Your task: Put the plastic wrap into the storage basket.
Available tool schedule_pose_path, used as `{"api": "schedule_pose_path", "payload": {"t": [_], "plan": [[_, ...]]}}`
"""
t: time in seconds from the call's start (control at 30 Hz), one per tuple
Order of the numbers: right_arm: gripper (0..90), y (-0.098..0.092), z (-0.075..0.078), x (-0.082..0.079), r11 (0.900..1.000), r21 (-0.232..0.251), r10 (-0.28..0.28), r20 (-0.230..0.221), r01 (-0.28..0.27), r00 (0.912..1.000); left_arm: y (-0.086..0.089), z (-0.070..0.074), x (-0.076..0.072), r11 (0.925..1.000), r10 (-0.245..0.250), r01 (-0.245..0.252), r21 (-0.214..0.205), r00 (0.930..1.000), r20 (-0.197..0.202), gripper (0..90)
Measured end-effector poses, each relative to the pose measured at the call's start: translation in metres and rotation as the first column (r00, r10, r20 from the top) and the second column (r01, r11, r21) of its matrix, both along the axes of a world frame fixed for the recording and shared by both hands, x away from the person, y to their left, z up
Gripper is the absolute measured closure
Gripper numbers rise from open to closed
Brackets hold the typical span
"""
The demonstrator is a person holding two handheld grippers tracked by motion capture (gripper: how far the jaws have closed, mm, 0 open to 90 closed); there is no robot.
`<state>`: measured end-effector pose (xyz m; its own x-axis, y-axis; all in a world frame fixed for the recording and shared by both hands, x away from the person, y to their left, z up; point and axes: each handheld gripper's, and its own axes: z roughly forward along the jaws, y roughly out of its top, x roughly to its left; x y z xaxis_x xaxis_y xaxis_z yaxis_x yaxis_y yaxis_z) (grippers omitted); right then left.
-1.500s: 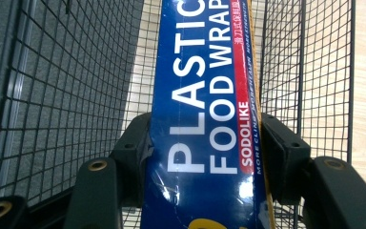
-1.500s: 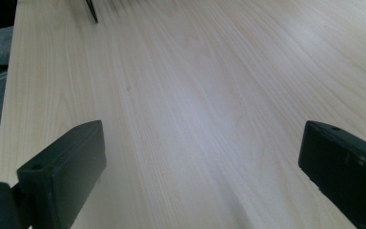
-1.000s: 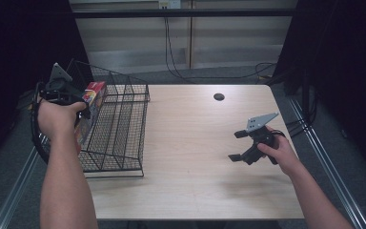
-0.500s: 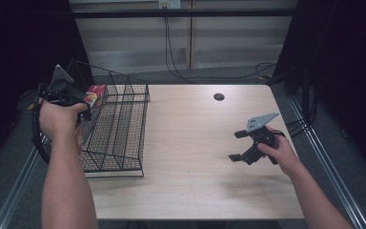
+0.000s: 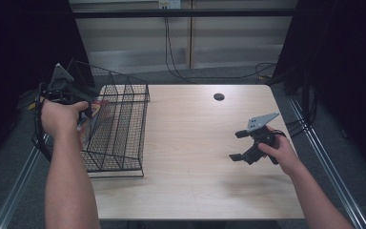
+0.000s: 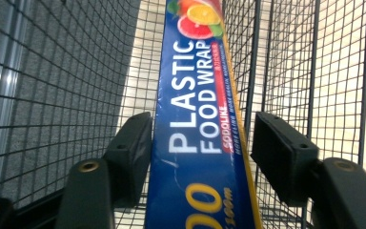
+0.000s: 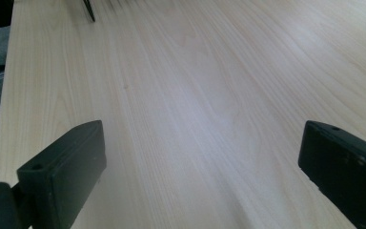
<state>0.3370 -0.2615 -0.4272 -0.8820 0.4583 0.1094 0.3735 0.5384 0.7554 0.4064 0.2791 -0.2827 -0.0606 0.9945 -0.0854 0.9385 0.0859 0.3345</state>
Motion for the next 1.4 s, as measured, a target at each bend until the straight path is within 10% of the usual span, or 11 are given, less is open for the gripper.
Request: {"api": "schedule_pose_path", "payload": {"t": [0.87, 1.4], "plan": [[2.0, 0.002, 0.003, 0.000, 0.9998, 0.006, 0.017, 0.011, -0.017, 0.9998, -0.030, 0.018, -0.007, 0.9933, -0.083, 0.090, -0.072, 0.9911, 0.105, 19.6], [2.0, 0.005, 0.002, 0.002, 0.9998, 0.003, 0.019, 0.010, -0.019, 0.9998, -0.074, 0.009, -0.002, 0.9641, -0.222, 0.239, -0.116, 0.9645, 0.144, 15.9]]}}
